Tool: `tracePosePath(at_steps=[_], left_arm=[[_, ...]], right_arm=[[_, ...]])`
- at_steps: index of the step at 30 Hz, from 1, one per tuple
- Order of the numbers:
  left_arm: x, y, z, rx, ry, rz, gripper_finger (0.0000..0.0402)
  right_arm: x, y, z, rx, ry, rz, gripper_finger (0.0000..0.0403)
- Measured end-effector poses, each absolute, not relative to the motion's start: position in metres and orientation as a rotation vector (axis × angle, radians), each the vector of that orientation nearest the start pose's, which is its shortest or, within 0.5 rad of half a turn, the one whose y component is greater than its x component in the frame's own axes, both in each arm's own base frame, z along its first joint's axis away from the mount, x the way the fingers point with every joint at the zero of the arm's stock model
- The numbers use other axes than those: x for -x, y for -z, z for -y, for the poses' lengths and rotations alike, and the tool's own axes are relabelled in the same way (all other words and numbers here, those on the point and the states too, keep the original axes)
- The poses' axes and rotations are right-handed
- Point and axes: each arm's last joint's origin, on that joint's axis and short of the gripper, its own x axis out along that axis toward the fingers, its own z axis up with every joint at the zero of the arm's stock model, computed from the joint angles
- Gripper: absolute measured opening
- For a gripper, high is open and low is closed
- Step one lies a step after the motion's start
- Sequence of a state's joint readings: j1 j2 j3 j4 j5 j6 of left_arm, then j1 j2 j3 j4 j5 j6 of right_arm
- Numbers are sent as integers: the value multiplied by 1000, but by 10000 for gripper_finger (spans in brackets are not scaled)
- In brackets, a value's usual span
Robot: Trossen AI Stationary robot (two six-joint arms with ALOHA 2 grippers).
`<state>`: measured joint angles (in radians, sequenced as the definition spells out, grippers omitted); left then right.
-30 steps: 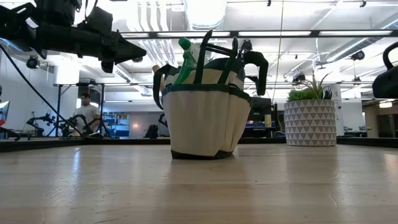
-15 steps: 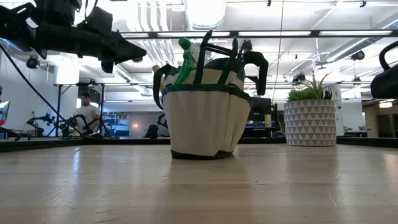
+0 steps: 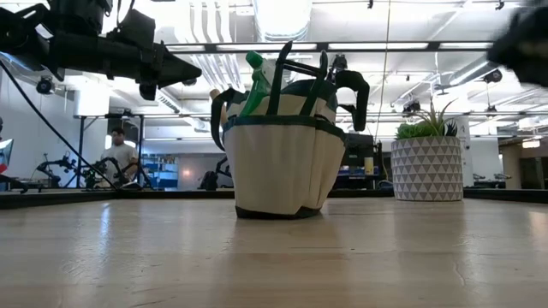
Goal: Pick & Place Garden tools in Gardening bag
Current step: Put the brown hand rake into the light brown gardening bag
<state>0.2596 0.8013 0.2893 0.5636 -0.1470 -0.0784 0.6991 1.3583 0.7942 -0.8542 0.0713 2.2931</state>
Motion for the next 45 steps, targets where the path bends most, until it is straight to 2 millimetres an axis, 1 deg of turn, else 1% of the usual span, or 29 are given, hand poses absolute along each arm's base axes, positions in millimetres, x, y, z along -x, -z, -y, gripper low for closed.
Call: tracePosePath(at_steps=[2,6,8,10,12,16,18,22,27,31,34,37,42,45], left_arm=[[-169,-230,-49,74,-405,68,14],[-169,-230,-49,59,-407,66,14],[-169,-231,-49,57,-407,66,14],[-169,-231,-49,57,-407,67,14],[-169,-231,-49,57,-408,68,14],[-169,-231,-49,56,-408,68,14],[-169,-231,-49,56,-408,69,14],[-169,-232,-49,56,-408,73,14],[-169,-233,-49,55,-409,77,14],[-169,-234,-49,55,-409,79,14],[-169,-234,-49,55,-409,79,14],[-169,-234,-49,55,-409,78,14],[-169,-234,-49,55,-408,77,14],[-169,-233,-49,62,-408,76,14]], right_arm=[[-169,-202,-135,-1289,1057,-1014,47],[-167,-233,-124,-1124,1016,-787,47],[-168,-245,-117,-1014,994,-671,47],[-172,-253,-112,-913,961,-593,47],[-176,-258,-107,-837,945,-556,47],[-182,-261,-94,-699,944,-570,47],[-184,-263,-87,-621,947,-548,47],[-184,-272,-75,-467,957,-438,47],[-177,-287,-69,-284,960,-263,47],[-173,-287,-71,-153,951,-192,47],[-170,-280,-73,-84,947,-165,47],[-166,-267,-75,-23,941,-161,47],[-154,-241,-74,-36,921,-158,47],[-146,-235,-76,-63,888,-141,46]])
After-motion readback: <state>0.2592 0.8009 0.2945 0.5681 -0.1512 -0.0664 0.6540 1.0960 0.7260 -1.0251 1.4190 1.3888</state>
